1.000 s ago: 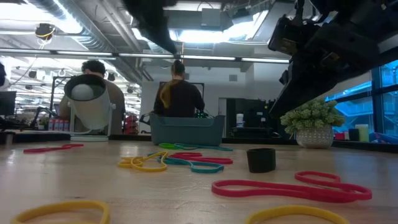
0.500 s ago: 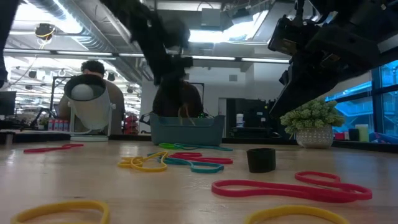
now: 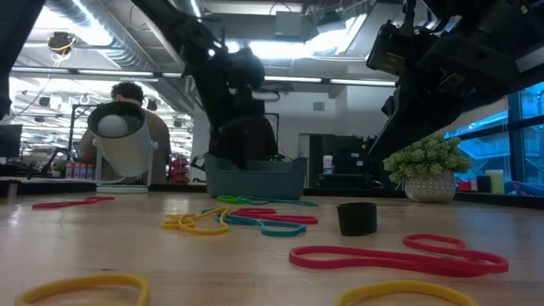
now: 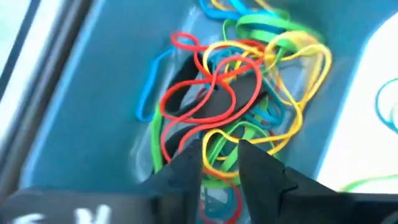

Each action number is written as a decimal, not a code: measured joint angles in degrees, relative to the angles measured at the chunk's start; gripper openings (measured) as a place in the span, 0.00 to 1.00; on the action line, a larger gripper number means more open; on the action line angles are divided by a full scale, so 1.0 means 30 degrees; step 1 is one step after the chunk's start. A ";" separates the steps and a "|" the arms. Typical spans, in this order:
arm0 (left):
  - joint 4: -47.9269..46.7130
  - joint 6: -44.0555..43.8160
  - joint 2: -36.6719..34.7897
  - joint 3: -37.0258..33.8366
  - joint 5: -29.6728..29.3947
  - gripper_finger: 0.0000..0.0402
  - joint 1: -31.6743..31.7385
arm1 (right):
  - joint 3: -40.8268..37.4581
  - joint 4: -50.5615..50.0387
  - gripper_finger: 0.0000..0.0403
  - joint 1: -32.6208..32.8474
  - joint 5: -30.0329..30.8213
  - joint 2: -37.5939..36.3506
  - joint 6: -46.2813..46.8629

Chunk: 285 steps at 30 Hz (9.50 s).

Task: Pick and place rubber bands into bin
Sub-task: Put the yellow rubber band into the blue bin, then put the red rubber band into the blue bin

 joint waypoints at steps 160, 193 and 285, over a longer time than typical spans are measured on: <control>0.3893 -0.8993 -1.7654 -1.5613 -0.4811 0.01 -1.2597 | 1.8404 -1.0445 0.38 -1.3311 -0.4356 1.0552 -0.9483; -0.3536 -1.1555 -1.5352 -1.1701 -0.5627 0.02 -1.3365 | -0.2542 0.3397 0.03 -0.2098 -0.1550 -0.2637 -0.0205; 0.1460 -0.2685 -0.4042 -0.1880 -0.4118 0.00 -0.0988 | -0.3395 0.4642 0.04 -0.2425 -0.1654 -0.2630 -0.0372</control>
